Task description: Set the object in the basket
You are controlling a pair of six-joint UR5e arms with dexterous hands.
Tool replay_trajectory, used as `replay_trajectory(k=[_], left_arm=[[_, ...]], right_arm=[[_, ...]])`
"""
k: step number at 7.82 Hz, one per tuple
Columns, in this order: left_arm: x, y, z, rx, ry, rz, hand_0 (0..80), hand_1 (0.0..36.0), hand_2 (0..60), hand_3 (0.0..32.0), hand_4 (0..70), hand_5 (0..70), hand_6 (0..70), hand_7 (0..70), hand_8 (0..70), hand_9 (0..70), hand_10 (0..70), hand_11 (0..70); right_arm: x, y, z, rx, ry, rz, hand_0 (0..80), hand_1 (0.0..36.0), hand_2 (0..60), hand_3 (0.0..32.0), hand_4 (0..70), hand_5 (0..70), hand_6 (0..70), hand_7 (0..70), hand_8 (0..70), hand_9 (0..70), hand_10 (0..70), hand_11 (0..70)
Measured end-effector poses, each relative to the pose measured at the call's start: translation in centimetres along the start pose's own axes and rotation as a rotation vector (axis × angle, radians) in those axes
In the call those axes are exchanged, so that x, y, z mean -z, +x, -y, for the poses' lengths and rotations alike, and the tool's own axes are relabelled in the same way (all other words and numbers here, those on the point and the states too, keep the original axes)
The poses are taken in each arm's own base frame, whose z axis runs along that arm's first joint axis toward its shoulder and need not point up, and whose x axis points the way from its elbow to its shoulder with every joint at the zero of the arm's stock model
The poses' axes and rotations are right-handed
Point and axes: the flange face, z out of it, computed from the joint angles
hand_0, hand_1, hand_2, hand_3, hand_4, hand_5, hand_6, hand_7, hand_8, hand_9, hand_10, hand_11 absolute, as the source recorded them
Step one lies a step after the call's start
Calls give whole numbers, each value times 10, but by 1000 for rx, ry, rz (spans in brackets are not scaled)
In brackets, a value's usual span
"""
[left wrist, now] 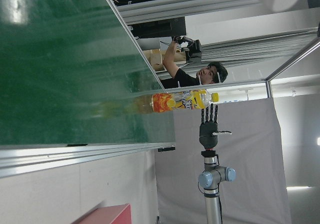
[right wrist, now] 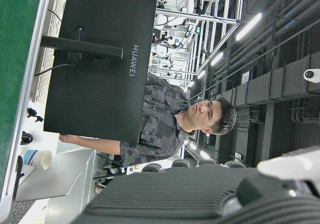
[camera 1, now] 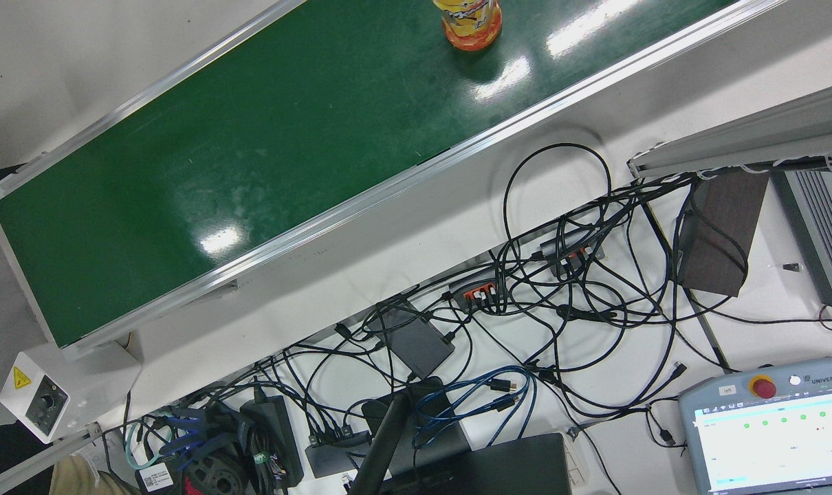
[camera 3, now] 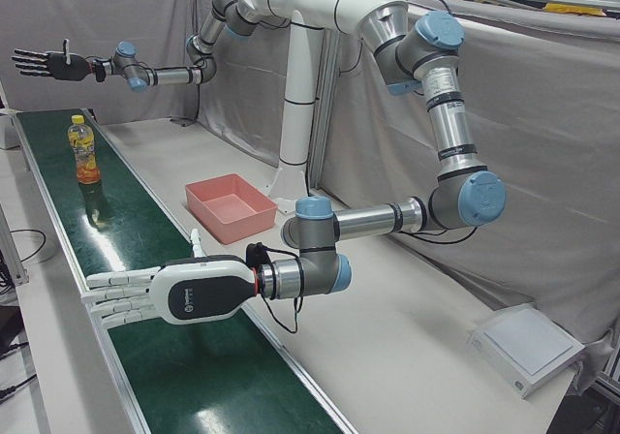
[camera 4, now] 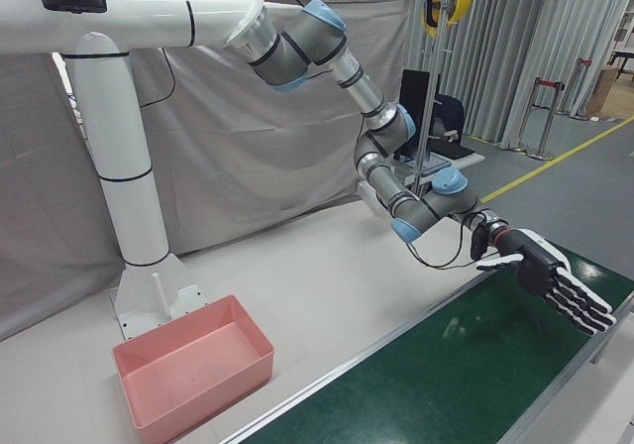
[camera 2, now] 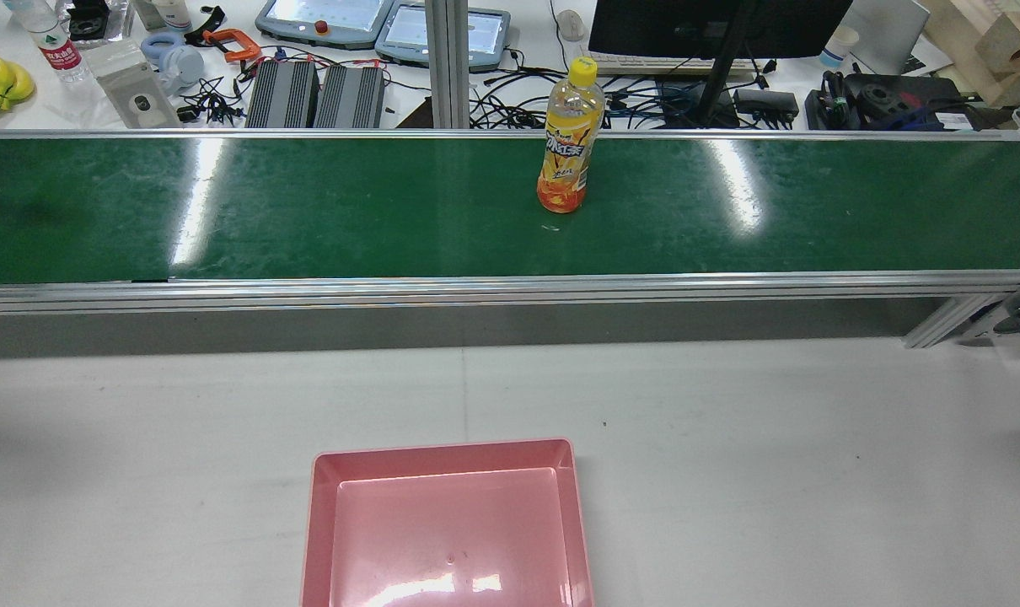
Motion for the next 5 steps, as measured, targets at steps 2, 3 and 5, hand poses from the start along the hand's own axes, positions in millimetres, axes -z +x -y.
replay_trajectory(k=[2, 3, 5], left_arm=[[-2, 1, -2, -2, -4, -3, 623, 116, 0, 12, 14, 14, 0, 0, 0, 0, 0, 0], [-2, 2, -2, -2, -5, -3, 627, 119, 0, 10, 11, 26, 0, 0, 0, 0, 0, 0], [-2, 1, -1, -4, -2, -3, 623, 117, 0, 8, 13, 34, 0, 0, 0, 0, 0, 0]], right_arm=[[0, 0, 0, 1, 0, 0, 0, 0, 0, 0, 0, 0, 0, 0, 0, 0, 0, 0], [0, 0, 0, 0, 0, 0, 0, 0, 0, 0, 0, 0, 0, 0, 0, 0, 0, 0], [0, 0, 0, 0, 0, 0, 0, 0, 0, 0, 0, 0, 0, 0, 0, 0, 0, 0]])
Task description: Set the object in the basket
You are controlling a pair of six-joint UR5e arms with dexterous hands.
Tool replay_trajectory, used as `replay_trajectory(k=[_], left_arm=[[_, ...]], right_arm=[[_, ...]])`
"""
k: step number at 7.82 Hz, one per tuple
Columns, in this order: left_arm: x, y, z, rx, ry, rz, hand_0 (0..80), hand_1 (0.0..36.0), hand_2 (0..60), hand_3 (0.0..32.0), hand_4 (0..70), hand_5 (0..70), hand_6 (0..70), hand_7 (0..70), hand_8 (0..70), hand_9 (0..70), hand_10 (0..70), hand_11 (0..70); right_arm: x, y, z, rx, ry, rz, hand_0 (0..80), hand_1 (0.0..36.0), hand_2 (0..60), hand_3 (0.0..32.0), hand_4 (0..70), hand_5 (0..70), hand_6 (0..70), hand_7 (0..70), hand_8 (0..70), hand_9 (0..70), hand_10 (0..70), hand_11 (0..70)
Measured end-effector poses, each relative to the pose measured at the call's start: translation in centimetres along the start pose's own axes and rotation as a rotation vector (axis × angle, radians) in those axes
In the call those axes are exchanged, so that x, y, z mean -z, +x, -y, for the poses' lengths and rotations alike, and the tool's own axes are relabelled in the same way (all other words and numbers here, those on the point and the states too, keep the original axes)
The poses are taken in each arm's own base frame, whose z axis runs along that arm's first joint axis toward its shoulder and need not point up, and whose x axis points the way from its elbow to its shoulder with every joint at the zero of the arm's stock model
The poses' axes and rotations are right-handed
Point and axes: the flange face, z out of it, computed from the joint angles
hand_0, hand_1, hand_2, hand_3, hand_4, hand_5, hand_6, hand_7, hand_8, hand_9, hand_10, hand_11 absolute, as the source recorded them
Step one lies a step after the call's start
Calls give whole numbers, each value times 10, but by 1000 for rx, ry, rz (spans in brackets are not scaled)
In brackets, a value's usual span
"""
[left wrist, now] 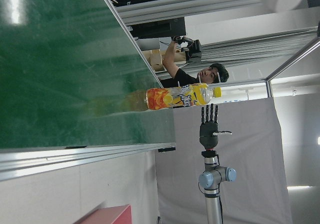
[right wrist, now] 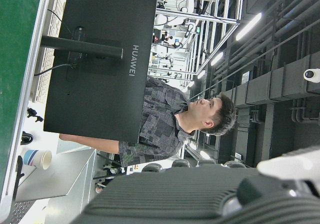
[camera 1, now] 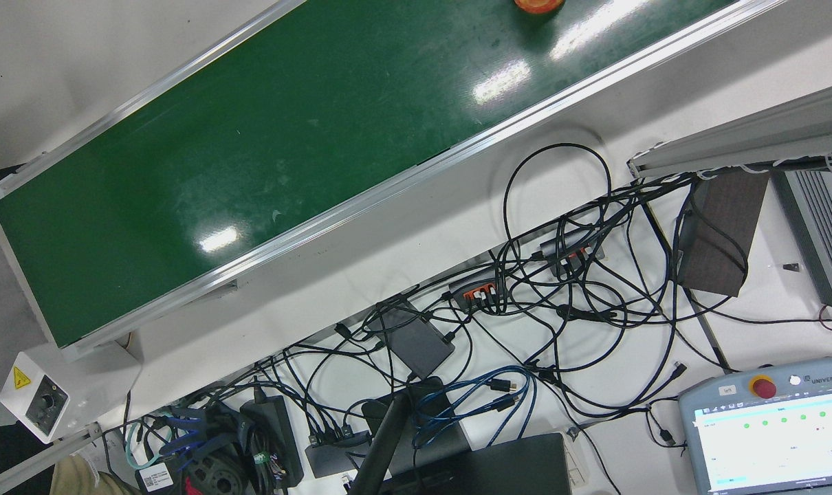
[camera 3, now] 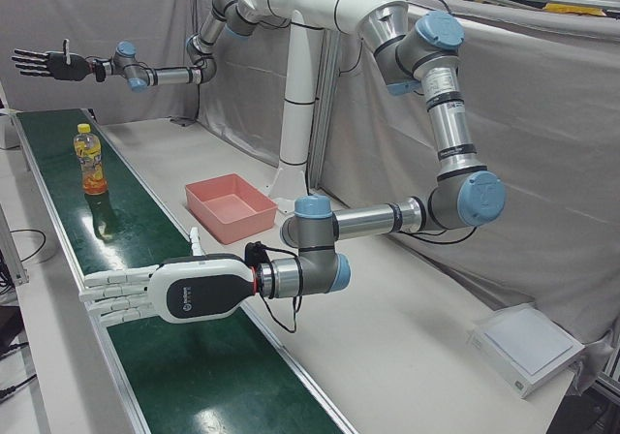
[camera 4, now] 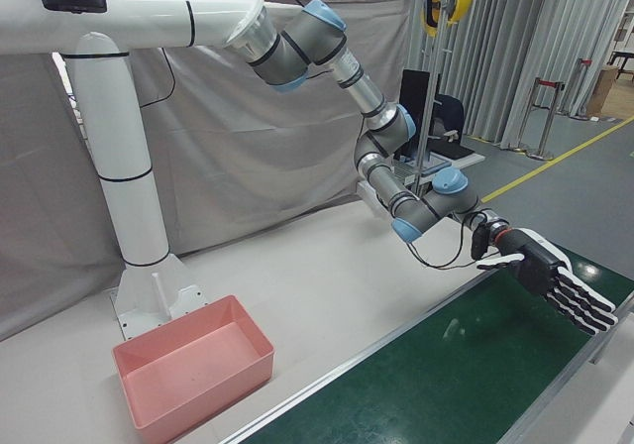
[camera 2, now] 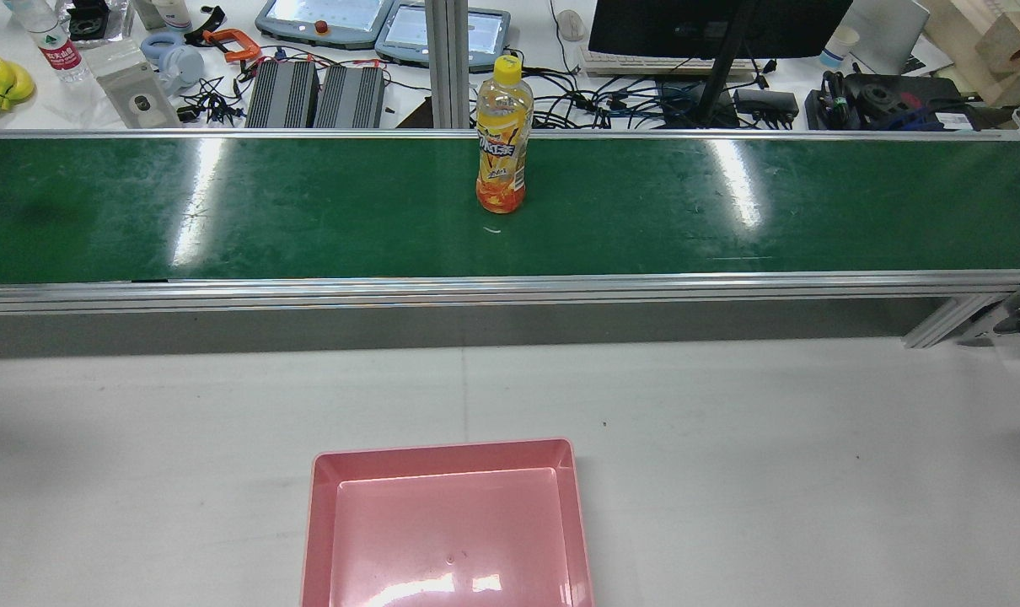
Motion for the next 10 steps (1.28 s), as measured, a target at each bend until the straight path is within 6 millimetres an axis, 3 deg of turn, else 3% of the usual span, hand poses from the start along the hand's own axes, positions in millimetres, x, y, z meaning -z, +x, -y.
replay_trajectory(k=[4, 6, 10], left_arm=[[-3, 0, -2, -16, 0, 1, 623, 116, 0, 2, 17, 44, 0, 0, 0, 0, 0, 0], [-16, 1, -14, -34, -7, 1, 623, 116, 0, 6, 16, 40, 0, 0, 0, 0, 0, 0], [-36, -24, -31, -49, -18, 42, 608, 103, 0, 4, 12, 0, 0, 0, 0, 0, 0, 0]], right_arm=[[0, 0, 0, 1, 1, 0, 0, 0, 0, 0, 0, 0, 0, 0, 0, 0, 0, 0], [0, 0, 0, 0, 0, 0, 0, 0, 0, 0, 0, 0, 0, 0, 0, 0, 0, 0], [0, 0, 0, 0, 0, 0, 0, 0, 0, 0, 0, 0, 0, 0, 0, 0, 0, 0]])
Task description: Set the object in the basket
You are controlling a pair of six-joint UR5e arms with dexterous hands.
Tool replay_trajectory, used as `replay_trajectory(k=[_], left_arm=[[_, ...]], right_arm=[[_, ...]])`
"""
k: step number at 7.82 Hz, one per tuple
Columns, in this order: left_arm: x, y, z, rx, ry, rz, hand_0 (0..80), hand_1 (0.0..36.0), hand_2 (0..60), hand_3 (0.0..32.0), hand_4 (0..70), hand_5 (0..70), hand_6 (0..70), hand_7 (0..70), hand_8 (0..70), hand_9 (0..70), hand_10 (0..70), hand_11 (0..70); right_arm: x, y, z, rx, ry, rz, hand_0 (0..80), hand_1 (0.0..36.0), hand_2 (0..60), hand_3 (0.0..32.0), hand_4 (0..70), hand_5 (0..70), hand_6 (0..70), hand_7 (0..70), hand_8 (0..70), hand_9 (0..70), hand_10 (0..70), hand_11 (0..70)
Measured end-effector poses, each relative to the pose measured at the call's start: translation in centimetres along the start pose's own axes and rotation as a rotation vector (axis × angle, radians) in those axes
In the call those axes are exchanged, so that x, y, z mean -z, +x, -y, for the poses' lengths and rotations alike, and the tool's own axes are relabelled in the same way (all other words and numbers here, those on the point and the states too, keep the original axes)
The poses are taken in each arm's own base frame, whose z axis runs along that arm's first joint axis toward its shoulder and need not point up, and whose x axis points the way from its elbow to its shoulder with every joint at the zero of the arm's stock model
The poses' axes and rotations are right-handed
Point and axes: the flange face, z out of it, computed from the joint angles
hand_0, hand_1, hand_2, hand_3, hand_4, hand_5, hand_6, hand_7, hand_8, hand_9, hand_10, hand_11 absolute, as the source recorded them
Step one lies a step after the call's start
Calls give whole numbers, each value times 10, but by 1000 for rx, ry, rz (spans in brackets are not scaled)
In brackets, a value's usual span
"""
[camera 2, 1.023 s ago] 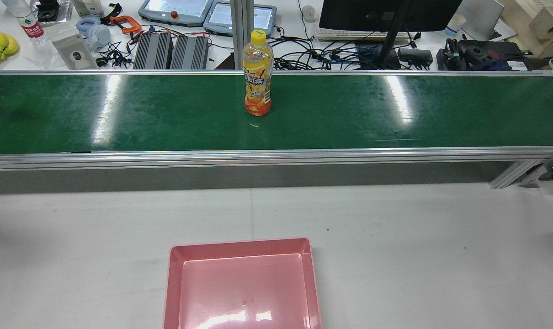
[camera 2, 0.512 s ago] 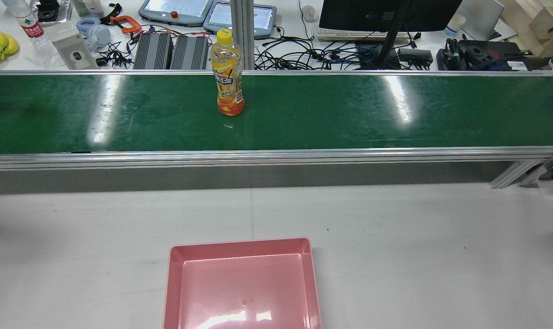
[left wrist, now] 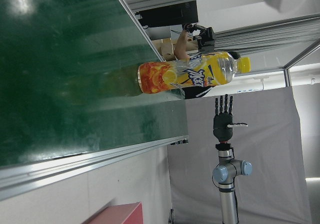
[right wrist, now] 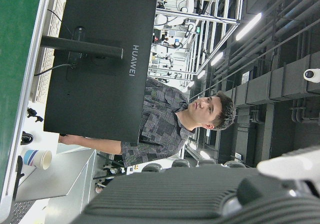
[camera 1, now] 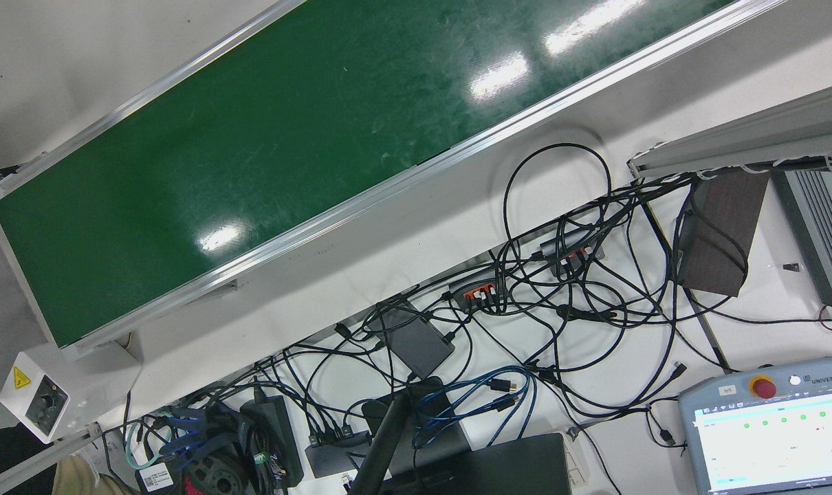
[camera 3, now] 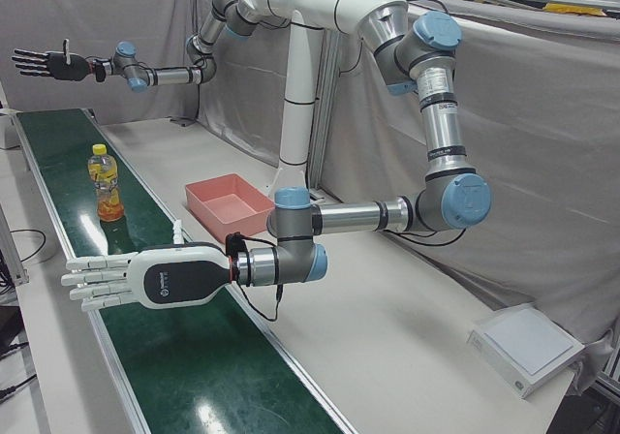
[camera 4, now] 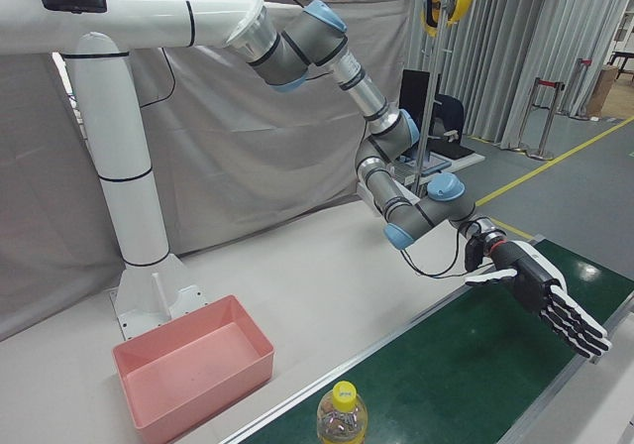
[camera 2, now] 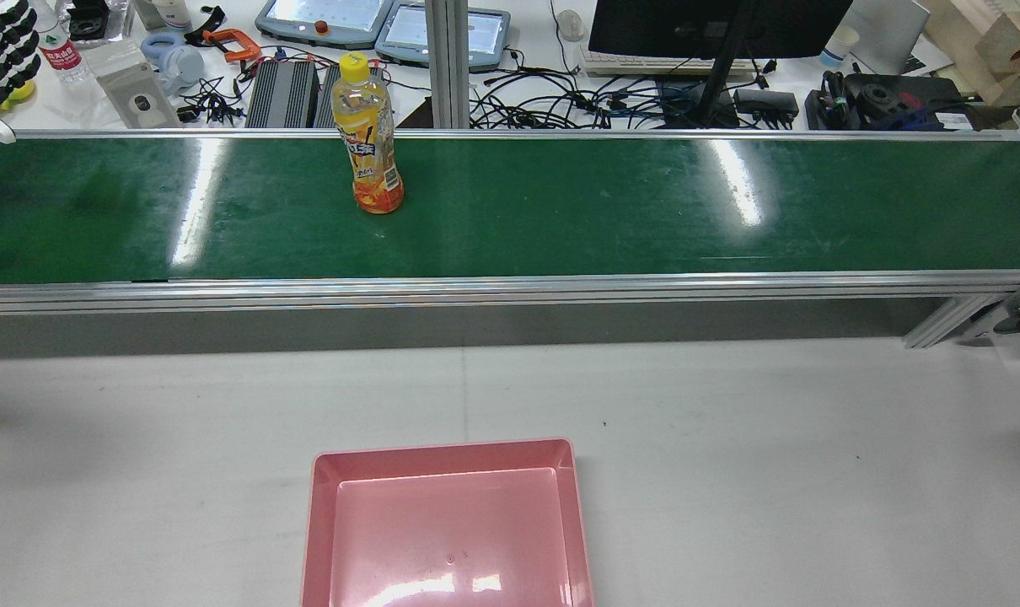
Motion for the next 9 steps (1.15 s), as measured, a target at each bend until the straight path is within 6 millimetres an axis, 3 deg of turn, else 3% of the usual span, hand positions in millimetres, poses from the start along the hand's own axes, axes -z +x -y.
replay_trajectory(k=[9], left_arm=[[2, -6, -3, -28, -12, 3, 595, 94, 0, 14, 12, 0, 0, 0, 0, 0, 0, 0]], right_arm=[[0, 0, 0, 0, 0, 0, 0, 0, 0, 0, 0, 0, 0, 0, 0, 0, 0, 0]])
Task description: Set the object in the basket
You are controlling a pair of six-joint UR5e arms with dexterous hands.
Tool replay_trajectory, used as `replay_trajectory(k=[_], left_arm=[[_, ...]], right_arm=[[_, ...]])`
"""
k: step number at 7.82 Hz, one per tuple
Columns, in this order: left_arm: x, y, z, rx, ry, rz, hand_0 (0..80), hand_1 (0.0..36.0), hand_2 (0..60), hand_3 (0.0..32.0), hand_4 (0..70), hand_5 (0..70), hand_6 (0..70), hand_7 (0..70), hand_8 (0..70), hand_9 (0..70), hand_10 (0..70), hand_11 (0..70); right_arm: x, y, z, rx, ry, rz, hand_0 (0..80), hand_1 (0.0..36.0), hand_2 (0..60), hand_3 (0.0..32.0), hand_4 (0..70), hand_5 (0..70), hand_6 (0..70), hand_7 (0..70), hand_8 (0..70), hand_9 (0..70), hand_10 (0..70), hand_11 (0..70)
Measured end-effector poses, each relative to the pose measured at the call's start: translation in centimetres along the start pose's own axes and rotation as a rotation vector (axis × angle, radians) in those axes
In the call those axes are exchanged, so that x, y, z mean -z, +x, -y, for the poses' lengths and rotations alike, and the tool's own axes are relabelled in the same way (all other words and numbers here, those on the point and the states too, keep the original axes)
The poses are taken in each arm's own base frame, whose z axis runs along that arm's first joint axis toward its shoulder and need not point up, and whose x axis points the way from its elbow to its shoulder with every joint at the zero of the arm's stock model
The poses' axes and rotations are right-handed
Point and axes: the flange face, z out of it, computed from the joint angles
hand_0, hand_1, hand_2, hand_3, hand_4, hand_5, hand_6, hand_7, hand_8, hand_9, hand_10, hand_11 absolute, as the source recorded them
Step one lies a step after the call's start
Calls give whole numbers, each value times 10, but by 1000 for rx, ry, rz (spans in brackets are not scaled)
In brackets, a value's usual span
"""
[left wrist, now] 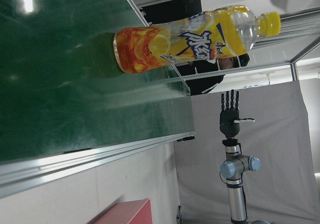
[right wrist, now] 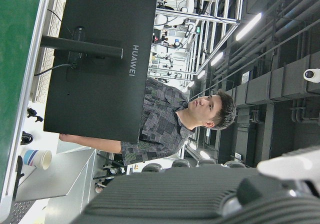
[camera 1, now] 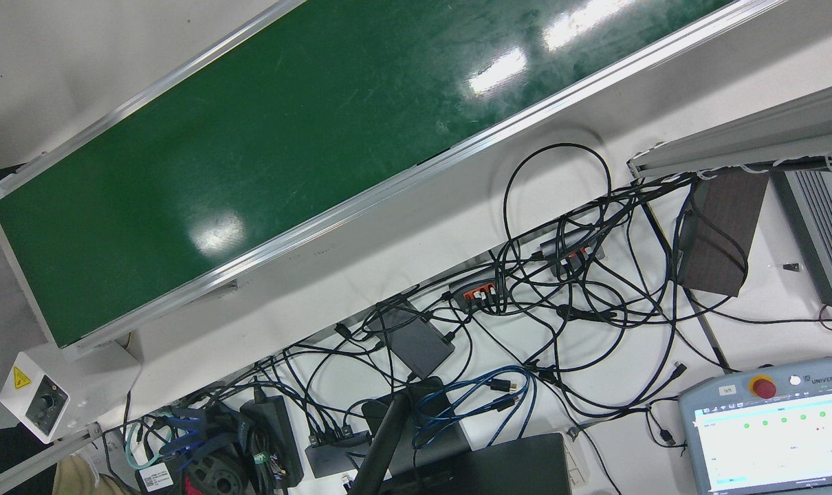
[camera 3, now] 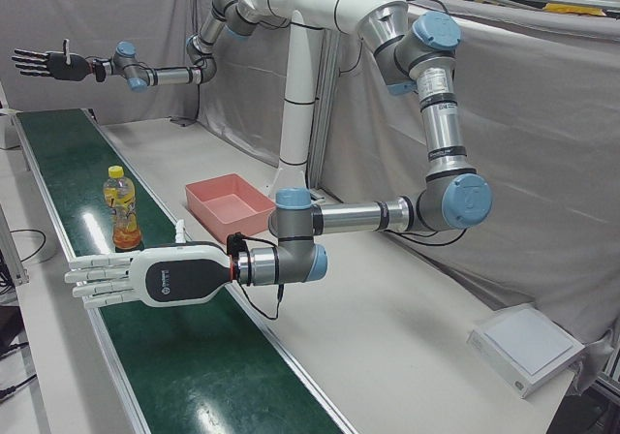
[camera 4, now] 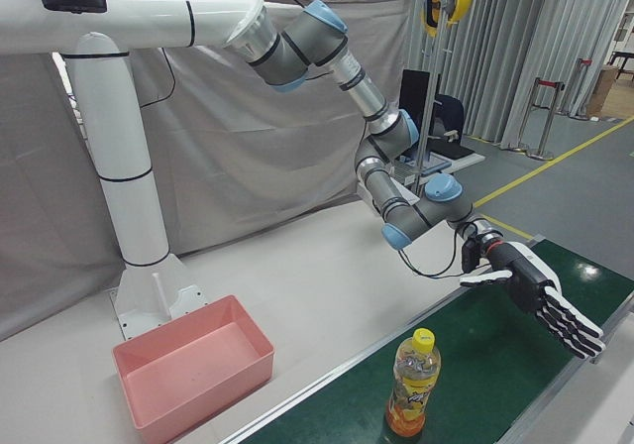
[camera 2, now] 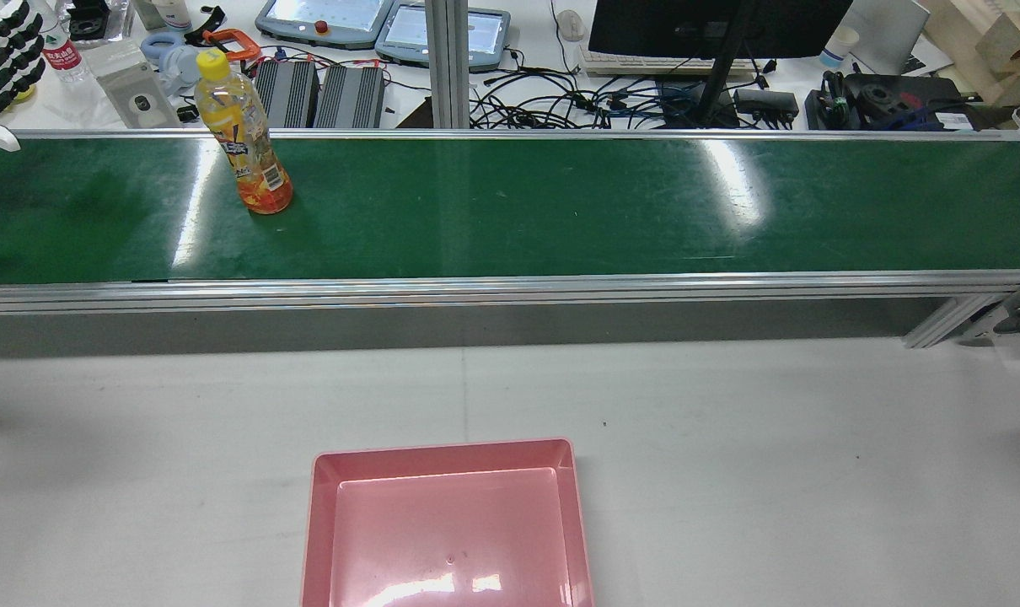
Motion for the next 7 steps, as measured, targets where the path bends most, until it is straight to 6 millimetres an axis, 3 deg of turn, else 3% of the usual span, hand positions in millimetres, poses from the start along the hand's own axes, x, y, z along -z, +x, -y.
replay_trajectory(k=[2, 4, 7], left_arm=[[-2, -7, -2, -7, -8, 8, 596, 94, 0, 10, 18, 0, 0, 0, 0, 0, 0, 0], [-8, -30, -9, 10, -33, 39, 607, 98, 0, 10, 17, 0, 0, 0, 0, 0, 0, 0], [-12, -38, -16, 22, -54, 53, 613, 100, 0, 6, 19, 0, 0, 0, 0, 0, 0, 0]], right_arm=[[0, 0, 0, 0, 0, 0, 0, 0, 0, 0, 0, 0, 0, 0, 0, 0, 0, 0], [0, 0, 0, 0, 0, 0, 0, 0, 0, 0, 0, 0, 0, 0, 0, 0, 0, 0], [0, 0, 0, 0, 0, 0, 0, 0, 0, 0, 0, 0, 0, 0, 0, 0, 0, 0]])
